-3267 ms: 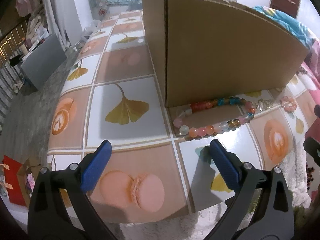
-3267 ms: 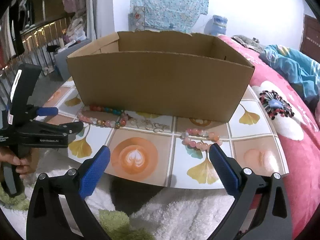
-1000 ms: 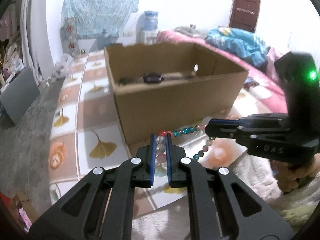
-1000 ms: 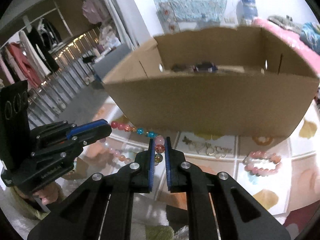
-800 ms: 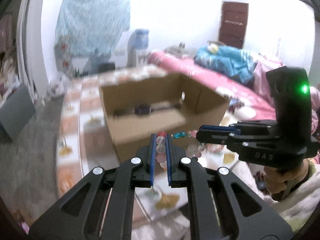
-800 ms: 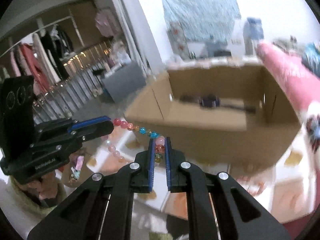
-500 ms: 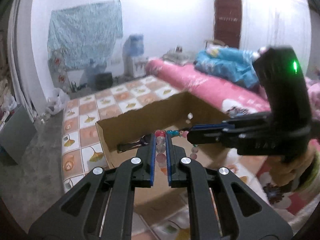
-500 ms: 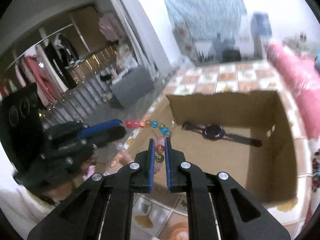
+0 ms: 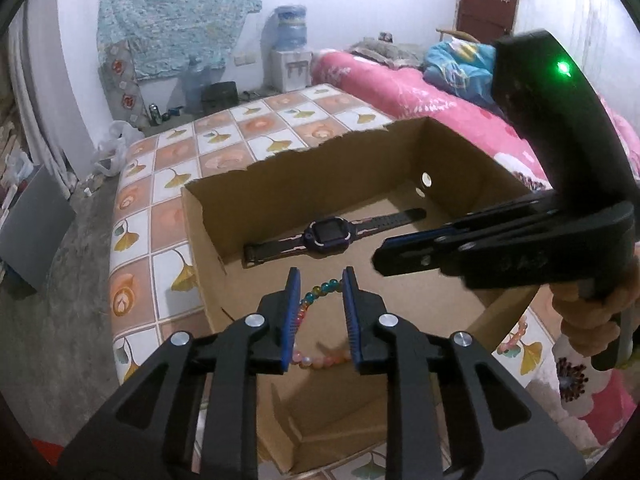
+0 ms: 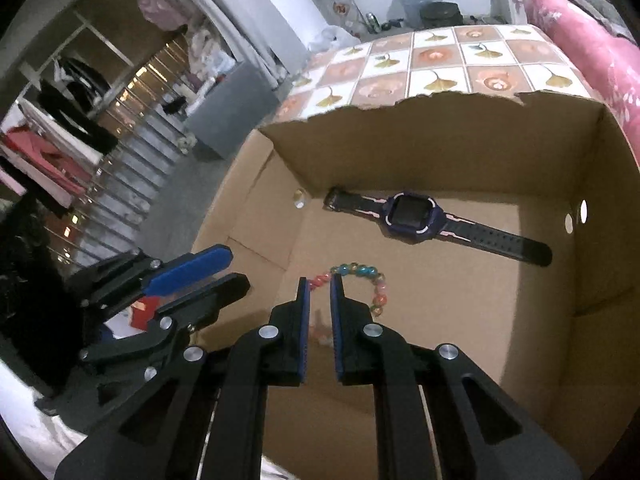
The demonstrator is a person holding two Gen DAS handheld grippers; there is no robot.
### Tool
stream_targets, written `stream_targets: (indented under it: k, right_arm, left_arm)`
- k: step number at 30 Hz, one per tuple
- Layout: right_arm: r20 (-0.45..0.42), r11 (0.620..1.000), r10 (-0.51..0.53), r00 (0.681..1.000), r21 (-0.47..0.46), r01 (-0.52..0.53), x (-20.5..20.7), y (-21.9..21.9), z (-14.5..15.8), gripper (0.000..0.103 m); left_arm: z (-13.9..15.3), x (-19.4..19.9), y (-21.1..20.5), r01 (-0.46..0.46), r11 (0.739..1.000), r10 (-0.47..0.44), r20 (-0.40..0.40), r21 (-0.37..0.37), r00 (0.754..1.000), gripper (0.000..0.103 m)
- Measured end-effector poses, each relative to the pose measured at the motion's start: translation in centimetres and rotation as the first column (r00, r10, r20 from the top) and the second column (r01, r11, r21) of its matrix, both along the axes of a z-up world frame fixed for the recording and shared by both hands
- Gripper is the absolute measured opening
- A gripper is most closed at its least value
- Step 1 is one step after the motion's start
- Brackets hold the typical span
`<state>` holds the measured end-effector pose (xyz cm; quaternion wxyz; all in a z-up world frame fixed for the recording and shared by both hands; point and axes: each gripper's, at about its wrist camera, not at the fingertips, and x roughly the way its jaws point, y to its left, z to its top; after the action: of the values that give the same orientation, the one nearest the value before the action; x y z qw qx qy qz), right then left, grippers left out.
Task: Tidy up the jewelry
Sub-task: 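Carry the bead bracelet into the box and open the right tool, then move the left tool back to the gold charms beside the box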
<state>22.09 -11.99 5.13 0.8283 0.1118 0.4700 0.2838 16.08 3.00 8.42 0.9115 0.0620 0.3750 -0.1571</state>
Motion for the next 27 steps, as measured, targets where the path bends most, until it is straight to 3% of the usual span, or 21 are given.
stream_targets:
  k: [2, 5, 12, 17, 22, 27]
  right_arm:
    - [0.031, 1.0, -0.012, 0.999, 0.012, 0.012, -0.8, -0.8, 0.7, 0.013]
    - [0.1, 0.999, -0.037, 0.994, 0.031, 0.034, -2.8, -2.5, 2.4, 0.024]
    - [0.221, 0.993, -0.069, 0.973, 0.112, 0.045, -9.9, -7.7, 4.5, 0.036]
    - [0.195, 0.988, -0.093, 0.976, 0.138, 0.067, -13.9, -10.4, 1.8, 0.04]
    - [0.095, 0.978, -0.184, 0.978, 0.117, 0.173, -14.0, -12.5, -2.2, 0.04]
    - [0.067, 0.96, -0.257, 0.964, 0.131, 0.247, -11.5, -13.8, -3.2, 0.04]
  left_arm:
    - [0.5, -0.7, 0.4, -0.001, 1.0, 0.002, 0.02, -0.017, 1.0, 0.02]
    - [1.8, -2.9, 1.1, 0.02, 0.998, -0.015, 0.075, -0.059, 0.997, 0.024]
    - [3.0, -9.4, 0.3, 0.171, 0.976, -0.148, 0.161, -0.138, 0.976, 0.048]
    - [0.2, -12.0, -1.0, 0.252, 0.949, -0.237, 0.101, -0.191, 0.966, 0.055]
    - [-3.8, -10.7, -2.3, 0.19, 0.97, -0.194, -0.016, -0.151, 0.981, 0.055]
    - [-4.3, -8.8, -1.9, 0.133, 0.981, -0.135, -0.004, -0.141, 0.991, 0.055]
